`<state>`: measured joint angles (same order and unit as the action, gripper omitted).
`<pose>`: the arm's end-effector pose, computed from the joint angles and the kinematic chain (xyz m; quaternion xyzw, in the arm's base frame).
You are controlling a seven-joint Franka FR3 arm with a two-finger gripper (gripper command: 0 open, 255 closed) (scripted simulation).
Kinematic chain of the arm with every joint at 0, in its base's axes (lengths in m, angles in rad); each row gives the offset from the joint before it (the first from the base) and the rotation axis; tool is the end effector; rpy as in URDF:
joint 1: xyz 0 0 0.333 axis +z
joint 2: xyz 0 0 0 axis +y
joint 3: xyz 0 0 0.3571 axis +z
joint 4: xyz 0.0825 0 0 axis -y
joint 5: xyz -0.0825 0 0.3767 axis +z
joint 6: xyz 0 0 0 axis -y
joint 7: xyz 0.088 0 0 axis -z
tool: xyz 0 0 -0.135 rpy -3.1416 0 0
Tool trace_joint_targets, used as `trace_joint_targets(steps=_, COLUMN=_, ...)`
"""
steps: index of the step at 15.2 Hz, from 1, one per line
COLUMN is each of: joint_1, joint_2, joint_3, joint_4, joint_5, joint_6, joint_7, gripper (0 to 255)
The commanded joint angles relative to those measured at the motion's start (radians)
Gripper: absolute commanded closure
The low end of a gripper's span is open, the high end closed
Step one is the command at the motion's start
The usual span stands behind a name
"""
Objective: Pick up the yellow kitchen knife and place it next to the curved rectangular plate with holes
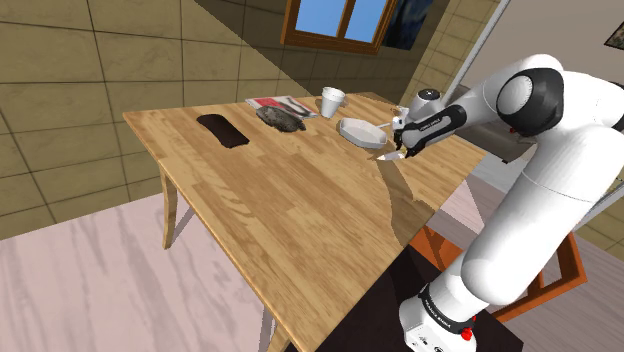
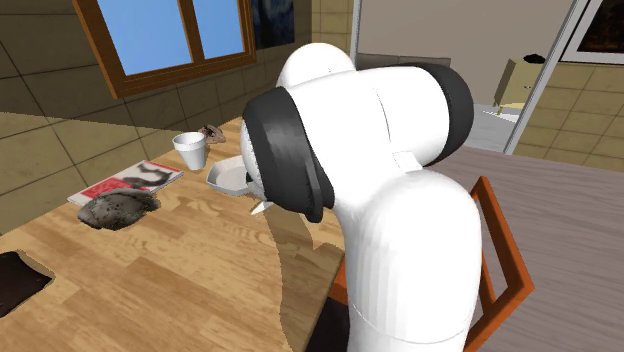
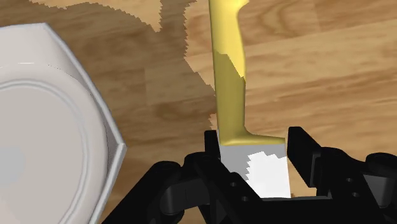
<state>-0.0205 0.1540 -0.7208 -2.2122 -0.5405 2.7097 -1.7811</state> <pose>0.4441 -0.3786 0.3828 0.6991 0.6636 -0.1409 0.2257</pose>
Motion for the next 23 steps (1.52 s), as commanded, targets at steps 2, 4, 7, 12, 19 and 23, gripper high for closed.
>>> trace_joint_targets(steps=2, joint_1=0.006, joint_2=-0.034, joint_3=-0.001, joint_4=0.011, joint_5=-0.004, joint_6=-0.041, joint_7=-0.012, gripper=255)
trace_joint_targets(steps=4, joint_1=0.009, joint_2=-0.055, joint_3=-0.001, joint_4=0.02, joint_5=-0.006, joint_6=-0.068, joint_7=-0.019, gripper=255)
trace_joint_targets(steps=7, joint_1=0.015, joint_2=-0.084, joint_3=0.001, joint_4=0.035, joint_5=-0.009, joint_6=-0.109, joint_7=-0.03, gripper=255)
trace_joint_targets(steps=12, joint_1=0.062, joint_2=-0.122, joint_3=0.032, joint_4=0.032, joint_5=-0.061, joint_6=-0.174, joint_7=0.064, gripper=255)
trace_joint_targets(steps=19, joint_1=0.158, joint_2=-0.137, joint_3=0.118, joint_4=0.04, joint_5=-0.107, joint_6=-0.281, joint_7=0.245, gripper=255)
trace_joint_targets(steps=23, joint_1=0.21, joint_2=-0.12, joint_3=0.167, joint_4=0.068, joint_5=-0.102, joint_6=-0.34, joint_7=0.325, gripper=255)
